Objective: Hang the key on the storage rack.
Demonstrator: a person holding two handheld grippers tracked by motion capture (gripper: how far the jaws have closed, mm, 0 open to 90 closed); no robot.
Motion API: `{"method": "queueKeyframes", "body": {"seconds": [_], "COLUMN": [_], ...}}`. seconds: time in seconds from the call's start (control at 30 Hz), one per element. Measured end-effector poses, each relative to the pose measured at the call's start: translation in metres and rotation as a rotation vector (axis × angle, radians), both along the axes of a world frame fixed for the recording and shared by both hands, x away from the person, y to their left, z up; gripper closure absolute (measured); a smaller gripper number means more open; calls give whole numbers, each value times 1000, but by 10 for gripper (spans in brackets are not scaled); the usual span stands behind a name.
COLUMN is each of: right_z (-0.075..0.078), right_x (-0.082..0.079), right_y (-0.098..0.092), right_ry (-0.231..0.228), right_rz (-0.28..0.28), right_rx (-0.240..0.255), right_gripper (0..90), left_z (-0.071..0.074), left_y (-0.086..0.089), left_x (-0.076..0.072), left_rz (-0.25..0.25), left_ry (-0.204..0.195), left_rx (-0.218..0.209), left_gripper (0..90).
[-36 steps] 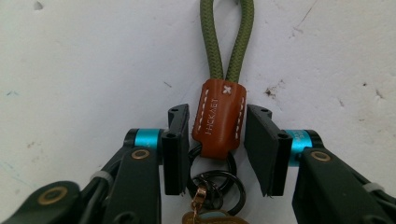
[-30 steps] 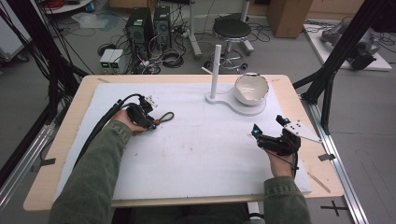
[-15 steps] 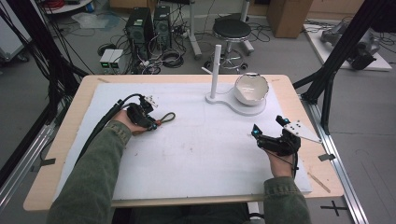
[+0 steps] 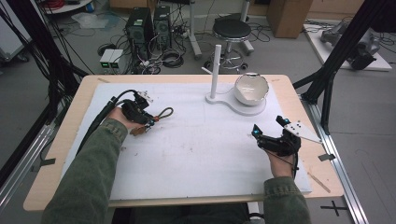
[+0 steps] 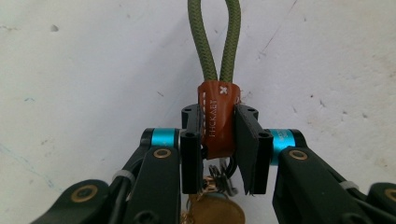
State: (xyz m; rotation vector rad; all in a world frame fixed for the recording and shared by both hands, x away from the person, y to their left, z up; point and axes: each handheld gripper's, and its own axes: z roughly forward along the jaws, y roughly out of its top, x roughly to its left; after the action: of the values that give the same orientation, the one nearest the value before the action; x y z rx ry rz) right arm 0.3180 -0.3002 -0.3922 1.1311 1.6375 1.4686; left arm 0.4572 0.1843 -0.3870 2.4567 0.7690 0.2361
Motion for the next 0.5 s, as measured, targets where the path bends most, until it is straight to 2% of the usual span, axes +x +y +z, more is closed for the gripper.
{"method": "queueKeyframes", "body": {"seconds": [0.17, 0.3, 0.37, 0.43, 0.5], "right_z": [0, 0, 0, 0, 0], "right_x": [0, 0, 0, 0, 0], "right_y": [0, 0, 0, 0, 0], "right_ry": [-2, 1, 1, 0, -1], "right_rz": [-2, 1, 1, 1, -1], "right_rx": [2, 4, 7, 8, 7], "right_gripper": [6, 6, 6, 6, 6], "left_z": [13, 25, 31, 39, 44], "left_y": [6, 9, 9, 10, 9], "left_x": [-1, -1, -1, 0, -1], "left_rz": [25, 45, 62, 67, 76], "left_ry": [-18, -19, -4, 3, -3], "left_rx": [-22, -67, -113, -140, -154], "left_gripper": [726, 726, 726, 726, 727]}}
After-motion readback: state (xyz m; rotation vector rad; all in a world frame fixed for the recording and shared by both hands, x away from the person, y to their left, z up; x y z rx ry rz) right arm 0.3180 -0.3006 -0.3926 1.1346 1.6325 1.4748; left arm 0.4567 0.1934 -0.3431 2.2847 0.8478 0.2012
